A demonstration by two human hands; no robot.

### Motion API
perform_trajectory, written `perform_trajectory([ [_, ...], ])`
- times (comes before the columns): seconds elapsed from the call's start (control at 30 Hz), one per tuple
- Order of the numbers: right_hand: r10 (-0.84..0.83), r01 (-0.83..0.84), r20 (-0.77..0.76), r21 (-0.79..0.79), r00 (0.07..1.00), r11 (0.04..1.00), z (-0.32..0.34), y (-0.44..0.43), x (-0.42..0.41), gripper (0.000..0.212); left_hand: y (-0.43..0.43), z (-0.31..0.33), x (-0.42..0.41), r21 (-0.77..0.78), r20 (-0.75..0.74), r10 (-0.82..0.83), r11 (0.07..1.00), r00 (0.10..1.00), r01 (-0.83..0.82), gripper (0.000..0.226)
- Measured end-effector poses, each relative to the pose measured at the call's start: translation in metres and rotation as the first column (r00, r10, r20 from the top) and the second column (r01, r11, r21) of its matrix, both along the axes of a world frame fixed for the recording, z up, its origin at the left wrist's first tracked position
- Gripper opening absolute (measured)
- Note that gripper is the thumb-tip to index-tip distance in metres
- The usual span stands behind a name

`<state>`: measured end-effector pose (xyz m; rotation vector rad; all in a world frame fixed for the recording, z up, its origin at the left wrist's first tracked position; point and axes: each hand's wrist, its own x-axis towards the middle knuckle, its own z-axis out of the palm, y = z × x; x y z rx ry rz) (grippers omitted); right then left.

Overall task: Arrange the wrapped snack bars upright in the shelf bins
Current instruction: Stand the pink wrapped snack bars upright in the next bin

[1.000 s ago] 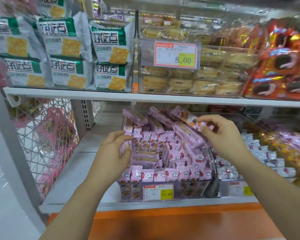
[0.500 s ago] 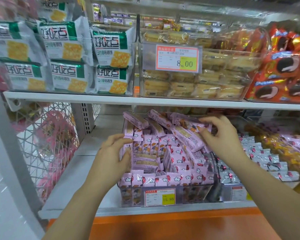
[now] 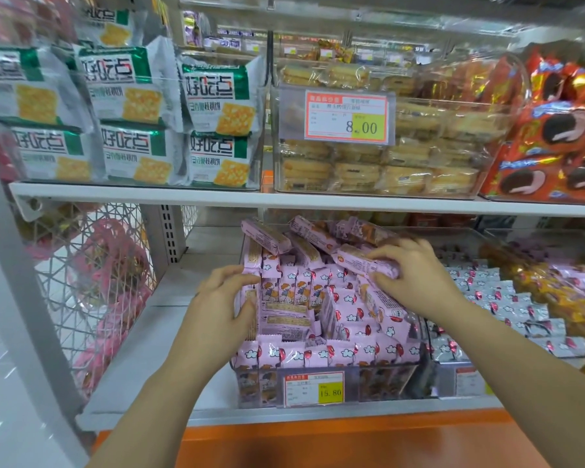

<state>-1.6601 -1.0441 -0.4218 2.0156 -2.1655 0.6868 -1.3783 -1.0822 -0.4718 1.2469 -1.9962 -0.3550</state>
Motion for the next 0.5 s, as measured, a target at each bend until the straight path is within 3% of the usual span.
perform_trajectory([
  [0.13, 0.001, -0.001, 0.032, -0.009, 0.999, 1.0, 0.004, -0.005, -0.005, 0.034, -0.001, -0.002, -0.001, -0.005, 0.01, 0.0, 1.0, 1.0, 0.0, 0.029],
  [0.5, -0.096, 0.088, -0.099, -0.083, 0.99, 0.993, 0.002, -0.008, 0.004, 0.027, -0.003, -0.003, -0.001, -0.006, 0.008, -0.002, 1.0, 1.0, 0.002, 0.029],
])
